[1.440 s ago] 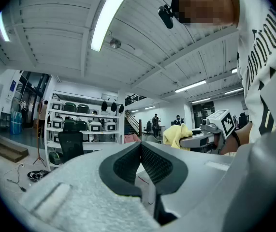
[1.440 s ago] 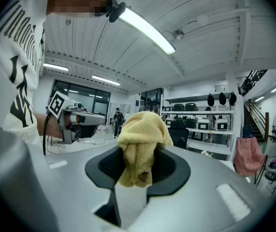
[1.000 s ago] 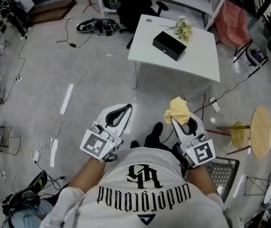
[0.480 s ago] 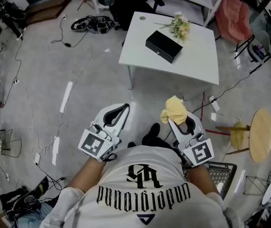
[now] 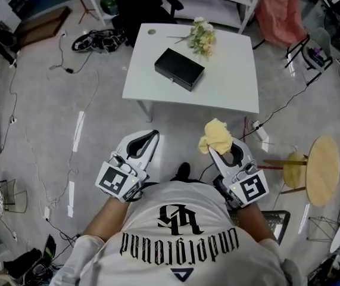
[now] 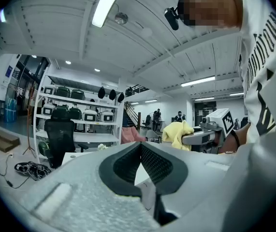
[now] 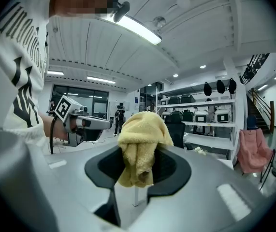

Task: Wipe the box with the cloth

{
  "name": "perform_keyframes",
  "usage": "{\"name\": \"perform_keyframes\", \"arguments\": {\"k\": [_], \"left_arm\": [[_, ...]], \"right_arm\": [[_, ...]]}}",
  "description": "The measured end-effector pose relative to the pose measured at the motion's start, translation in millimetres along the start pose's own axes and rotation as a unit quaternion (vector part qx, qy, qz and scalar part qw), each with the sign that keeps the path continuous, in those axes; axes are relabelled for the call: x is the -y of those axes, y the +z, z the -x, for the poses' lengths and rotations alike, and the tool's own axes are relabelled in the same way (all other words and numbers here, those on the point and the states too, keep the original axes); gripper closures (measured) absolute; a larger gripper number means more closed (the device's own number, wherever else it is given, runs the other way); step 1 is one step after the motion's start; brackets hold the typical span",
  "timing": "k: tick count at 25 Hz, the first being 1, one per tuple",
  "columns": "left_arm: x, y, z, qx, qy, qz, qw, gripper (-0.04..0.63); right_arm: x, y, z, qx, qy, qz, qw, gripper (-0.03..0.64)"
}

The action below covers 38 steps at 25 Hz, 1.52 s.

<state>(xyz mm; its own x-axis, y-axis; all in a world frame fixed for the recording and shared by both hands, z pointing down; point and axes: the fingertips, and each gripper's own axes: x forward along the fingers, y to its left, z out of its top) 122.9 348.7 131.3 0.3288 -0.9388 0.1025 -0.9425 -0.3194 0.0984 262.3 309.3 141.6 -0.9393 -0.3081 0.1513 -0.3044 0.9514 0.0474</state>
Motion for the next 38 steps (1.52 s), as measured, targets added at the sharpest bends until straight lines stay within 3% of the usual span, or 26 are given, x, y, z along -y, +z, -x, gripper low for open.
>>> {"name": "perform_keyframes", "arguments": {"k": [12, 20, 27, 31, 38], "left_arm": [[11.1, 2.4, -76.9, -0.019, -0.031, -0.004, 0.9993, 0.588], [-4.9, 0.2, -116.8, -0.019, -0.068, 0.0, 0.9975, 0.588], [-48.6, 0.1, -149.8, -0.024, -0.09, 0.002, 0.9957, 0.588], [-85.5, 5.7, -168.6, -0.027, -0.106, 0.019, 0.9938, 0.588], [-160.9, 19.4, -195.0, -0.028, -0.137, 0.008, 0.9902, 0.588]], "right_arm": [[68.1, -18.6, 13.3, -0.009, -0.026, -0.029, 0.999, 0.488], [95.9, -28.5, 2.5, -0.025, -0.061, -0.04, 0.997, 0.488], [121.5, -35.5, -34.3, -0.039, -0.081, -0.053, 0.995, 0.488], [137.2, -31.1, -73.9, -0.043, -0.091, -0.053, 0.994, 0.488], [160.6, -17.5, -149.8, -0.052, -0.115, -0.052, 0.991, 0.488]]}}
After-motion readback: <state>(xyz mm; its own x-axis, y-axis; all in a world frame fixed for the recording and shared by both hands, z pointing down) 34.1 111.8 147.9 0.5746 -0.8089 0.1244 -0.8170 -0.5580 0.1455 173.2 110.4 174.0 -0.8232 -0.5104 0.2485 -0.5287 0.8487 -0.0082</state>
